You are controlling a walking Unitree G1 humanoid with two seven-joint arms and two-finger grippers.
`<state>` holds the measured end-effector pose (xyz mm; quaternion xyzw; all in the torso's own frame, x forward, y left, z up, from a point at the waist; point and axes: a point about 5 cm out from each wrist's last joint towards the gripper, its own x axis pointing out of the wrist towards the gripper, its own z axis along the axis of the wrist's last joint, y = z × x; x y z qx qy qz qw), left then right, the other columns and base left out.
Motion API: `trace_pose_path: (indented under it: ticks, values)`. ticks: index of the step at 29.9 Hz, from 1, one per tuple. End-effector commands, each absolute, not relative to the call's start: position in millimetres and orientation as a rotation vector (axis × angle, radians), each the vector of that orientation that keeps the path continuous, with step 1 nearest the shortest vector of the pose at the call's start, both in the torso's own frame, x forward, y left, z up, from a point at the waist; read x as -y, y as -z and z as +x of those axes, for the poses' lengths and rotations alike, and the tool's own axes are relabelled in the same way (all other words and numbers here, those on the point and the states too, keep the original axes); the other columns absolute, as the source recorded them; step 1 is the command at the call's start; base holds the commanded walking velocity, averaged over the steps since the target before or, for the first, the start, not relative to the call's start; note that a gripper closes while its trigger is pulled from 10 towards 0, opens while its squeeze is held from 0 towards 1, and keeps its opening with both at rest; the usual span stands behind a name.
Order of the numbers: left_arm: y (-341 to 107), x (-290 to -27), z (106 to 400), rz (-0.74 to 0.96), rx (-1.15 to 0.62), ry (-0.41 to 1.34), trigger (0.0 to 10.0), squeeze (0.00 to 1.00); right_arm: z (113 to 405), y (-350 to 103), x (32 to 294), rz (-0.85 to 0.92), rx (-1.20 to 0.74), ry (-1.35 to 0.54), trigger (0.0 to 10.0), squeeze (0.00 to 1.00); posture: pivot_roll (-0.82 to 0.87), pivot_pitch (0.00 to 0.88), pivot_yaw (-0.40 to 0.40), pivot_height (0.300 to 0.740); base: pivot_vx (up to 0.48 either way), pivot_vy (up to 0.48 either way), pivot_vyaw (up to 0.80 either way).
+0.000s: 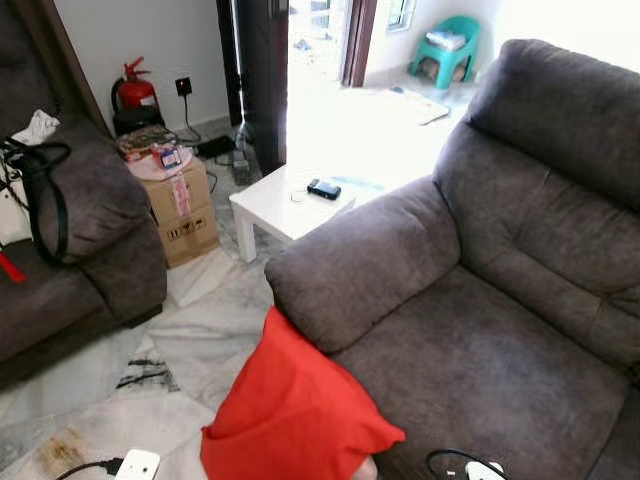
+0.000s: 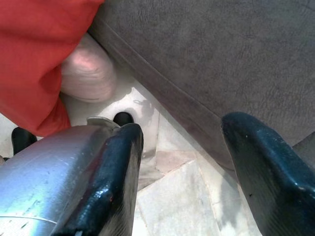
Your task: Move the pillow to the sofa from floor
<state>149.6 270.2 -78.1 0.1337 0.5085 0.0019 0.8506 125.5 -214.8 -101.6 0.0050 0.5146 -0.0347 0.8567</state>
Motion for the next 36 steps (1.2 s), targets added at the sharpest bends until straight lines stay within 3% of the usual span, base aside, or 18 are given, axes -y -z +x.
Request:
trace_pose_path:
  ticks: [1,9,13,24,25,27,31,32,33,34,36]
  values:
    - [79.6,-271.8,144.8,0.293,-1.088,-0.005,10.0,0.0,123.6,101.9,215.9,0.015,-1.082,0.08,10.0,0.0,0.03,0.043,-0.067,0.74,0.0,0.0,0.0]
    - [78.0,-271.8,148.0,0.294,-1.05,-0.033,10.0,0.0,128.1,99.7,215.5,0.032,-1.03,0.092,10.0,0.0,0.04,0.028,-0.065,0.74,0.0,0.0,0.0]
    - [74.8,-271.9,151.5,0.217,-0.945,-0.139,10.0,0.0,133.2,96.6,215.2,0.065,-0.962,0.119,10.0,0.0,0.05,0.02,-0.067,0.74,0.0,0.0,0.0]
    - [54.9,-278.0,163.8,0.2,-0.616,-0.402,10.0,0.0,150.5,85.7,212.0,0.082,-0.791,0.099,10.0,0.0,0.05,0.0,-0.055,0.74,0.0,0.0,0.0]
    - [43.4,-274.5,184.9,0.185,-0.525,-0.39,10.0,0.0,154.9,81.4,211.6,0.115,-0.723,0.109,10.0,0.0,0.05,0.0,-0.05,0.74,0.0,0.0,0.0]
    - [-23.2,-260.6,275.7,0.307,-0.227,-0.317,10.0,0.0,160.5,76.1,212.4,0.147,-0.648,0.131,10.0,0.0,0.05,0.0,-0.045,0.74,0.0,0.0,0.0]
    - [-40.4,-254.8,287.6,0.333,-0.129,-0.306,10.0,0.0,163.5,73.7,212.9,0.148,-0.62,0.136,10.0,0.0,0.04,0.0,-0.042,0.74,0.0,0.0,0.0]
    - [-50.0,-249.2,291.5,0.343,-0.058,-0.302,10.0,0.0,218.6,41.6,215.1,0.113,-0.442,0.118,10.0,0.0,0.04,0.0,-0.039,0.74,0.0,0.0,0.0]
    - [-50.0,-249.2,291.5,0.343,-0.058,-0.302,10.0,0.0,218.6,41.6,215.1,0.113,-0.442,0.118,10.0,0.0,0.04,0.0,-0.039,0.74,0.0,0.0,0.0]
    - [-57.9,-246.8,295.4,0.322,-0.012,-0.309,10.0,0.0,274.1,-5.3,214.7,0.1,-0.232,0.089,10.0,0.0,0.03,0.0,-0.036,0.74,0.0,0.0,0.0]
    - [-64.7,-246.0,300.2,0.304,0.014,-0.309,10.0,0.0,291.7,-27.6,213.3,0.091,-0.127,0.071,10.0,0.0,0.03,0.0,-0.036,0.74,0.0,0.0,0.0]
